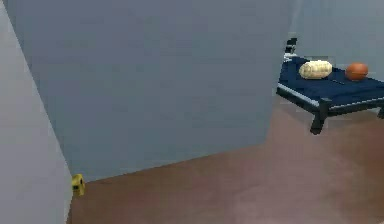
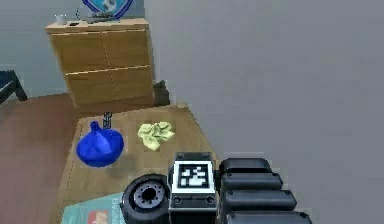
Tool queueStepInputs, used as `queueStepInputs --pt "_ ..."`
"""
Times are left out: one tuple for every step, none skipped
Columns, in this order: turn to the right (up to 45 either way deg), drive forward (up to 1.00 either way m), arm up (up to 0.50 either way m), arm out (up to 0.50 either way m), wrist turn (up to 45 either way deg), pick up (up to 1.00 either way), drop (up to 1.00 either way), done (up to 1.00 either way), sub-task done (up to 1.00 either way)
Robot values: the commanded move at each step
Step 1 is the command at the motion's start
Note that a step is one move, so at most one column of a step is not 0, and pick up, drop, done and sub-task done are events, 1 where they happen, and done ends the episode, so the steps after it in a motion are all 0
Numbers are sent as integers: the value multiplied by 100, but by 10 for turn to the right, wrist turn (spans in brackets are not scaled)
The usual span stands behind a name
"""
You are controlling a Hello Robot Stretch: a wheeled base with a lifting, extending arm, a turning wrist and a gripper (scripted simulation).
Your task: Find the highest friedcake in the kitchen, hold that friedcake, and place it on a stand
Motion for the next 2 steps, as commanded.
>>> queueStepInputs --pt "450 0 0 0 0 0 0 0 0" --pt "-450 0 0 0 0 0 0 0 0"
